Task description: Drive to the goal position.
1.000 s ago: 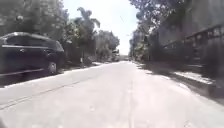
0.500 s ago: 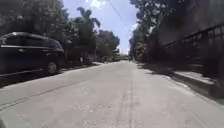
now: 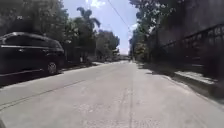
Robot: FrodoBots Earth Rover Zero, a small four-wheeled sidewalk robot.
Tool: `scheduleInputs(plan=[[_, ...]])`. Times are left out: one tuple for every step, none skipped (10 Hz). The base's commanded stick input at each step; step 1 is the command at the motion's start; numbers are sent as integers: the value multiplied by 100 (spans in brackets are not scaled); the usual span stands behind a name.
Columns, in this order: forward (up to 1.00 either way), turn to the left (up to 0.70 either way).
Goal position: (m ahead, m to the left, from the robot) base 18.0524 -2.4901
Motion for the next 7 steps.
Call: scheduleInputs(plan=[[100,1],[100,1],[100,1],[100,-35],[100,-39],[100,-39],[100,-8]])
